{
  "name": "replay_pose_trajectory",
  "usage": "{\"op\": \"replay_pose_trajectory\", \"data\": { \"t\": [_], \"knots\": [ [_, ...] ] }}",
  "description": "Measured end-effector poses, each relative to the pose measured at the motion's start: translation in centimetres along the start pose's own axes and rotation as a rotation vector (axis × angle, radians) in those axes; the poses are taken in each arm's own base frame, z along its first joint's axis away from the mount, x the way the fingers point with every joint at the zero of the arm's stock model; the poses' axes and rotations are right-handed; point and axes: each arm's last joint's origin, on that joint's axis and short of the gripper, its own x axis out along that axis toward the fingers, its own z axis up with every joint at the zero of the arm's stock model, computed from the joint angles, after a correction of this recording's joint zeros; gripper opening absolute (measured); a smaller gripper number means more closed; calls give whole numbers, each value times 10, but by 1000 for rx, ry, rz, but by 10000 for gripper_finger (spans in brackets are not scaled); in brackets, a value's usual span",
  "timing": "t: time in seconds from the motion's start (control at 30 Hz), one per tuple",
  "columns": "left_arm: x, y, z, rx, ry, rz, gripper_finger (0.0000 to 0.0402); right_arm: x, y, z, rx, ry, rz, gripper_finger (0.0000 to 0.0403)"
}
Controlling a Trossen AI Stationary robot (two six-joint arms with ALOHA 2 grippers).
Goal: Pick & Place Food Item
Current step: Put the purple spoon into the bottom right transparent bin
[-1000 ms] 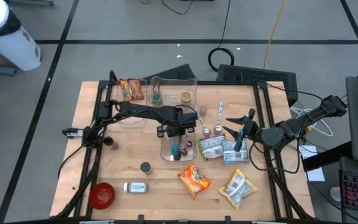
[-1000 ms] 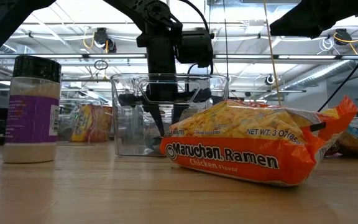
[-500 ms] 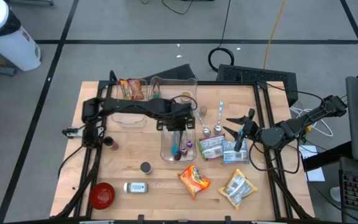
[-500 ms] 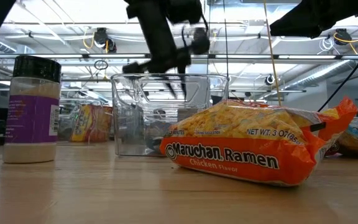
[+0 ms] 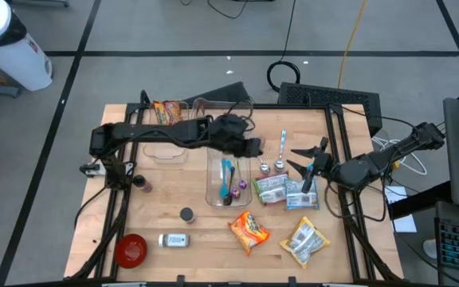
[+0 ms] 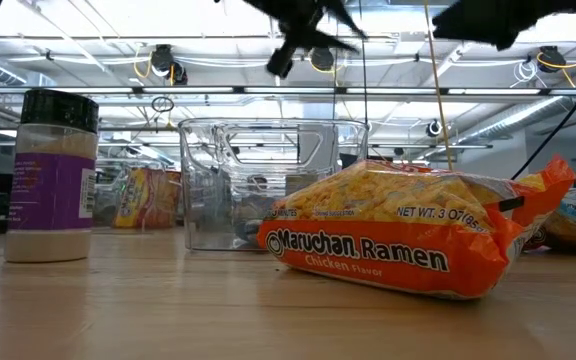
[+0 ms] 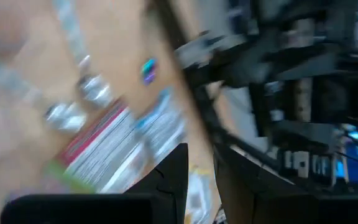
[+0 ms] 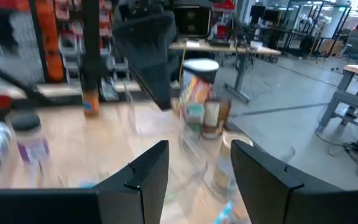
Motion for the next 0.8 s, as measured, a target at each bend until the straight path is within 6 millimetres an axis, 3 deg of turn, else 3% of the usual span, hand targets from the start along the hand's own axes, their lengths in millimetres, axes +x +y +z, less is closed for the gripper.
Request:
{"op": "replay_pose_trajectory", "data": {
  "t": [0.23,0.37,0.5,0.63,0.8],
  "knots": [
    [-13,-31,17,330,-174,-305,81,-3,-5,46,-37,-36,-45,164],
    [-28,-44,30,486,-234,-486,81,2,-11,72,-82,43,-103,164],
    [-54,-50,44,580,-260,-581,81,11,-19,90,-11,183,-152,164],
    [-81,-51,58,648,-265,-612,81,30,-29,92,118,378,-174,164],
    [-106,-47,70,711,-239,-643,81,58,-46,67,268,684,-274,164]
  ]
}}
